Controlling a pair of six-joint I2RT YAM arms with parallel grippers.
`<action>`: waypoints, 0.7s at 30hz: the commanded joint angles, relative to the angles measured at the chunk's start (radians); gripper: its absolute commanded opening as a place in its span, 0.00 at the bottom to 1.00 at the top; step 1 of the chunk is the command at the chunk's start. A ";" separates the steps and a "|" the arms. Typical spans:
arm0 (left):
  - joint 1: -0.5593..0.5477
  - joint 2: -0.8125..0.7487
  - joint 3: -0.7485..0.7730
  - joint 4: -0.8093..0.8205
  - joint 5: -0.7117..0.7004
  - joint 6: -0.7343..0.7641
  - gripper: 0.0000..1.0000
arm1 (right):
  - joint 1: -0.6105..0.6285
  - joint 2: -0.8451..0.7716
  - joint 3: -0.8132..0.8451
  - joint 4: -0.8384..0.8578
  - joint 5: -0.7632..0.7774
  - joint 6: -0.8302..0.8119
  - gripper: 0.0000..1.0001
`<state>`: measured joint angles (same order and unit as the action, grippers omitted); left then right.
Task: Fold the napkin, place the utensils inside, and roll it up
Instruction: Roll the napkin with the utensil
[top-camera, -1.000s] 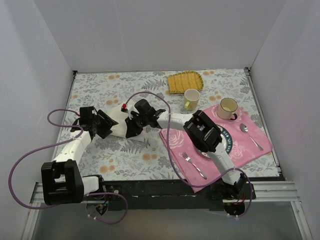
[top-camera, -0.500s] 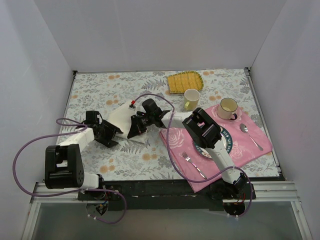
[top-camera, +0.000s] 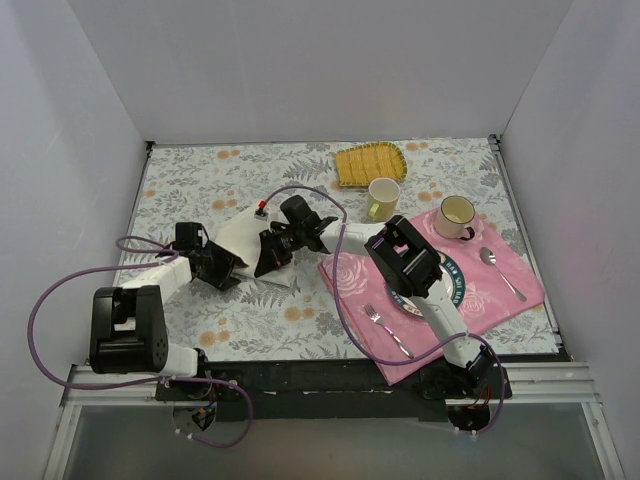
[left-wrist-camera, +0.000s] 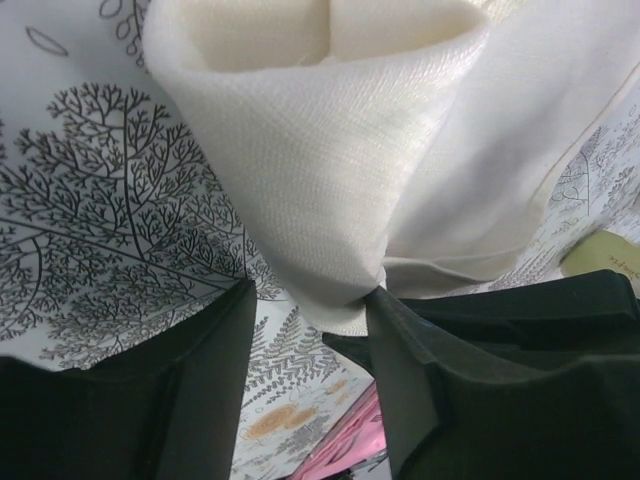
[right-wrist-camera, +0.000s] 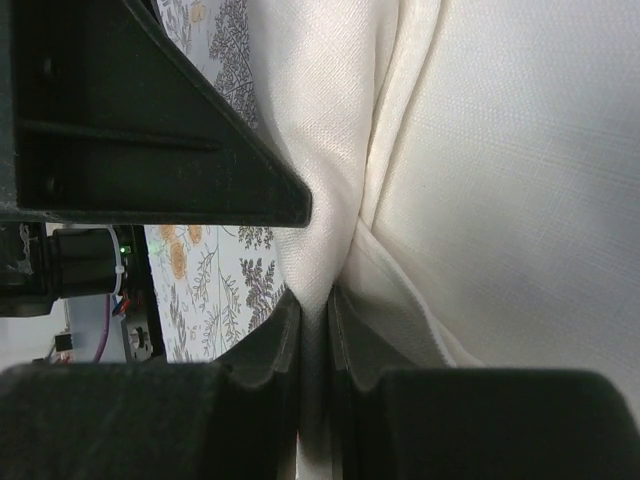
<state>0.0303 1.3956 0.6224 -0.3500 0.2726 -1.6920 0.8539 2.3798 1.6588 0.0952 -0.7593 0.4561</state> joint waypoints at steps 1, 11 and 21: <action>-0.003 0.016 -0.016 0.017 -0.104 0.034 0.37 | 0.008 0.001 0.013 -0.094 0.037 -0.045 0.16; 0.006 0.082 -0.001 0.031 -0.102 0.115 0.02 | 0.010 -0.082 0.050 -0.235 0.089 -0.216 0.38; 0.026 0.140 0.115 -0.119 0.000 0.137 0.00 | 0.069 -0.233 0.027 -0.342 0.369 -0.618 0.56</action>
<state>0.0452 1.4944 0.6838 -0.3359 0.3119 -1.5990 0.8791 2.2658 1.7100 -0.2195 -0.5556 0.0437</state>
